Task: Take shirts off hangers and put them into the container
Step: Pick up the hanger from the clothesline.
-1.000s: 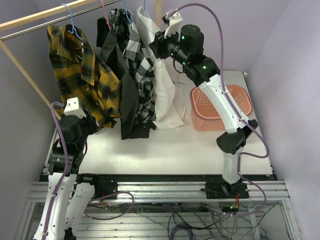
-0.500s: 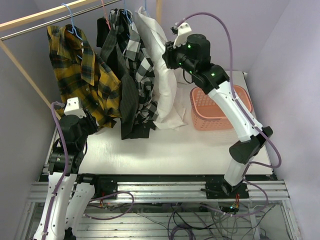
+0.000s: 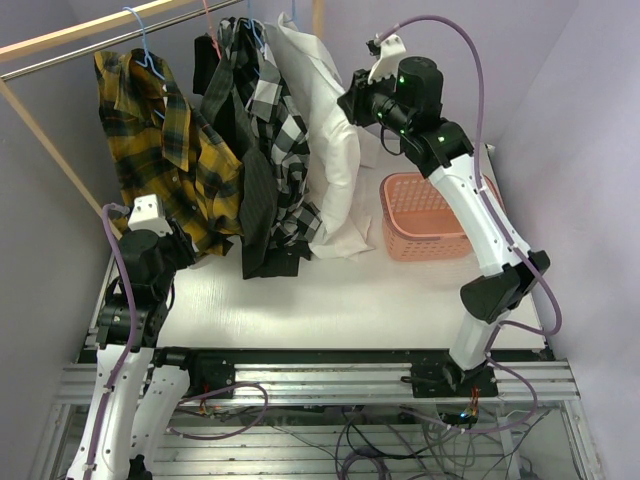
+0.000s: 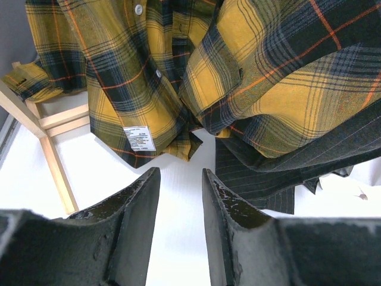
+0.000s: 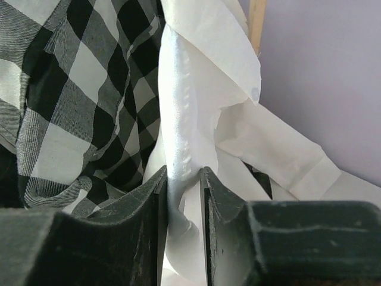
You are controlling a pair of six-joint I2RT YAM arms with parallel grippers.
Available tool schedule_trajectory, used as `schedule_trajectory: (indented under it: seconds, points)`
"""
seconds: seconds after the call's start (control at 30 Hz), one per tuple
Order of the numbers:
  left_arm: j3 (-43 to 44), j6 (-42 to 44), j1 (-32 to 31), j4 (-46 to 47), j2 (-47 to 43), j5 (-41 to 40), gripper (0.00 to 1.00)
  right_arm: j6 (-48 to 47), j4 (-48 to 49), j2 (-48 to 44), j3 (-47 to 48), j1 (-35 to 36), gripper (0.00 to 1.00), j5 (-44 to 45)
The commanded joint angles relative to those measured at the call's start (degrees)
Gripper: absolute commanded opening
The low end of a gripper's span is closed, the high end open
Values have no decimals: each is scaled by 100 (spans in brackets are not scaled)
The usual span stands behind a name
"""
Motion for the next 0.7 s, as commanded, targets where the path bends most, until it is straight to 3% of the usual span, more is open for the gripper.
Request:
schedule_trajectory:
  seconds: [0.0, 0.1, 0.13, 0.43, 0.67]
  points:
    - [100, -52, -17, 26, -21, 32, 45, 188, 198, 183, 167, -67, 25, -590]
    - [97, -40, -17, 34, -13, 41, 45, 202, 313, 175, 98, -71, 2, -632]
    - [102, -39, -17, 34, -9, 46, 45, 202, 353, 155, 59, -71, 0, -622]
    - [146, -42, -17, 70, -103, 181, 45, 258, 1388, -225, -418, -228, 0, -442]
    - [431, 315, -17, 136, -206, 725, 53, 312, 2524, -545, -680, -222, 0, -318]
